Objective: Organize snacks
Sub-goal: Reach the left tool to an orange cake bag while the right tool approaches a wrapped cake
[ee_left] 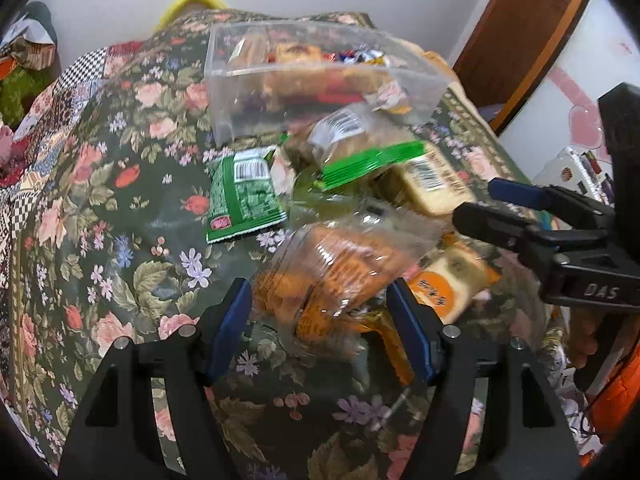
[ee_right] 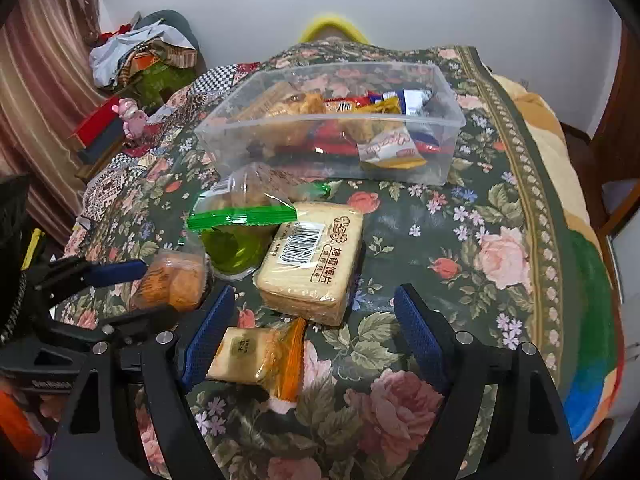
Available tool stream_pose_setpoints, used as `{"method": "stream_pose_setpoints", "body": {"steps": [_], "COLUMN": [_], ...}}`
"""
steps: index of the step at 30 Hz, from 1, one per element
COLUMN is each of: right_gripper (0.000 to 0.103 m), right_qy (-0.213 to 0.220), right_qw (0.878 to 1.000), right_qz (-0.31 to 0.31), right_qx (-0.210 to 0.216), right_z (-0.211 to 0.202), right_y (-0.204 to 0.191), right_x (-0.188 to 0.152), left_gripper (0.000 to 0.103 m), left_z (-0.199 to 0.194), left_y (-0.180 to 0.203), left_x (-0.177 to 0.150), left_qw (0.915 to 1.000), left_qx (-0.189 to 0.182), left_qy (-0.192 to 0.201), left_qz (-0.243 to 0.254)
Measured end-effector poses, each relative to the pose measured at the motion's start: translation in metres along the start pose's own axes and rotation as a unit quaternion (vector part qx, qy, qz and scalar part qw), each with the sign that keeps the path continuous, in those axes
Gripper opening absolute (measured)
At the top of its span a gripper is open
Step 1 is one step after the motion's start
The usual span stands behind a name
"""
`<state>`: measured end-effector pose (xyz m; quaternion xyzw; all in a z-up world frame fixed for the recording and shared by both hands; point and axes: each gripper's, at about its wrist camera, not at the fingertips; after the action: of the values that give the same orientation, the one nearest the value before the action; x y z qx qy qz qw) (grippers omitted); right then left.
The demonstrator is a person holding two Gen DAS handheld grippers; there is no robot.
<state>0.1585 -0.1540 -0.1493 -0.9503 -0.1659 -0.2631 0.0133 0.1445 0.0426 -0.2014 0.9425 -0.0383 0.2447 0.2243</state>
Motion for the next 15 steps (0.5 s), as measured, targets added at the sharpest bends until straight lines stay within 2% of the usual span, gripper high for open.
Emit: {"method": "stream_pose_setpoints", "body": {"steps": [4,9,15], "right_gripper": [0.08,0.08,0.079], "right_qy": [-0.01,-0.02,-0.026], "right_qw": [1.0,1.0,1.0], "right_qz": [0.002,0.001,-0.005], "right_qx": [0.002,0.004,0.0], "right_z": [0.009,0.023,0.036], "right_y": [-0.001,-0.004,-0.011], "right_x": [0.002,0.008,0.01], "left_gripper": [0.07,0.07,0.062], "left_z": [0.009,0.014,0.017], "left_y": [-0.01,-0.012,-0.014], "left_x": [0.005,0.008,0.009], "left_qw": [0.9999,0.9998,0.9991], "left_qx": [0.001,0.011,0.03], "left_qy": [0.002,0.014,0.028], "left_qz": [-0.016,-0.005,0.006]}}
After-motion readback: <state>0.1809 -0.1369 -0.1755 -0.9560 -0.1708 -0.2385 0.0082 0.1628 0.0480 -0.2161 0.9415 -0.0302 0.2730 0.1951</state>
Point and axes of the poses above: each gripper's, at about its wrist camera, not at the fingertips, and z roughly the way its jaws point, y to its right, x to its top, and after that the axes turned 13 degrees about -x, right-handed
